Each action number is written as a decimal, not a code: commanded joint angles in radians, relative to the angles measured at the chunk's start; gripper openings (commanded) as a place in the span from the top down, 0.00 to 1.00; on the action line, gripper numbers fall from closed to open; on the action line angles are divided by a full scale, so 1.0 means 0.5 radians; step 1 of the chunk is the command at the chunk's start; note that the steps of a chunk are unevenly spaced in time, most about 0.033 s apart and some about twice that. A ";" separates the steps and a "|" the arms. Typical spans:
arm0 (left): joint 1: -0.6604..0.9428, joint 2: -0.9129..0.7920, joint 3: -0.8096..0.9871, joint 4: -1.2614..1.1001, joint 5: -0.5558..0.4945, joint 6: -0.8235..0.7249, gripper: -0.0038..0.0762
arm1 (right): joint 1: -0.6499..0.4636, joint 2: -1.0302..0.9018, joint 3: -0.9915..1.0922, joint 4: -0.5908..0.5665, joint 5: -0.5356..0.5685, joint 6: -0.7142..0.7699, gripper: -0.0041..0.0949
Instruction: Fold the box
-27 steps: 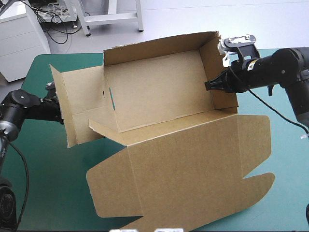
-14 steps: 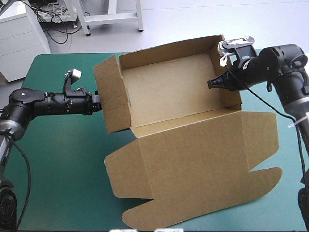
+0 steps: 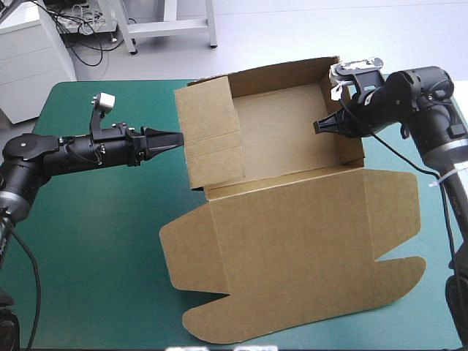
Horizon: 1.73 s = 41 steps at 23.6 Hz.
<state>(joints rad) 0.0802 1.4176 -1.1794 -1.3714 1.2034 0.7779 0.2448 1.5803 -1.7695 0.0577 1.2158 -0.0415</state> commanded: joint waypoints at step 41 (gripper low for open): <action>-0.957 -0.198 -0.198 1.738 -1.287 -1.517 0.40 | 0.749 -0.100 -0.064 -0.842 -0.177 0.732 0.97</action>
<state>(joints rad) -0.3887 1.3387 -1.2413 -0.4739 0.6389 0.0221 0.5888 1.5836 -1.7695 -0.3829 1.1969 0.3183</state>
